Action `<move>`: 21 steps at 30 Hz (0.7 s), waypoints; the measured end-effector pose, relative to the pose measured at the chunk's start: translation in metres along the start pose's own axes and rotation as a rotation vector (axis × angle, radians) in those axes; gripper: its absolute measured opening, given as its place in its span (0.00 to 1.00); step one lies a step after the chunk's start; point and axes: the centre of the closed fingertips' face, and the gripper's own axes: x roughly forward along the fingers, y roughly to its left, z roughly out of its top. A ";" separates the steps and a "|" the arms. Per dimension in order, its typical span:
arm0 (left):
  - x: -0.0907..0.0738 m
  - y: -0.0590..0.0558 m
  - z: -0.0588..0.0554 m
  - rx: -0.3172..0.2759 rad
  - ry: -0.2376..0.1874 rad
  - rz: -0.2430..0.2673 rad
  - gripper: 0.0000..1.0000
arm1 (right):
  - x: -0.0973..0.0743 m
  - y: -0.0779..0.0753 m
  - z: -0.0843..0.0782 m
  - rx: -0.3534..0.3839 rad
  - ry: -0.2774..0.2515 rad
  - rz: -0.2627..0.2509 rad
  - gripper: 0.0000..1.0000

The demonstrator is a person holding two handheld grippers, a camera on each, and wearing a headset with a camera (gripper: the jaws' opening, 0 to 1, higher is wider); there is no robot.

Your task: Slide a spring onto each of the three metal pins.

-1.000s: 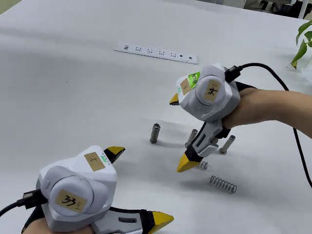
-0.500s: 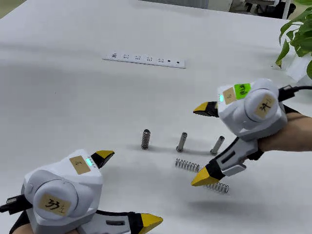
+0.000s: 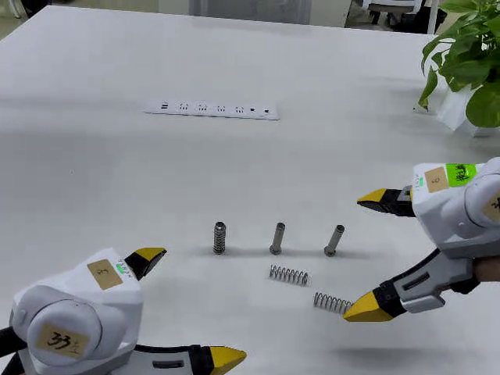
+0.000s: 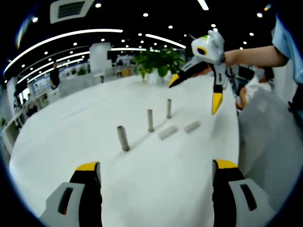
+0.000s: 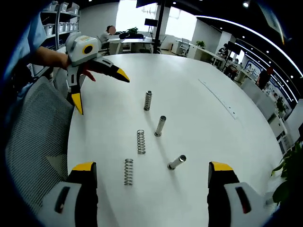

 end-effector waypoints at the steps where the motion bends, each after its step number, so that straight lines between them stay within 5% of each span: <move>1: 0.000 0.002 0.000 0.003 0.002 0.001 0.99 | -0.003 0.000 -0.003 0.009 -0.008 -0.014 0.99; 15: 0.004 0.001 -0.006 0.030 0.036 -0.020 0.98 | -0.028 -0.002 -0.044 0.162 -0.049 -0.107 0.99; 21: 0.008 -0.001 -0.004 0.051 0.044 -0.040 0.98 | -0.032 0.011 -0.054 0.220 -0.051 -0.123 0.98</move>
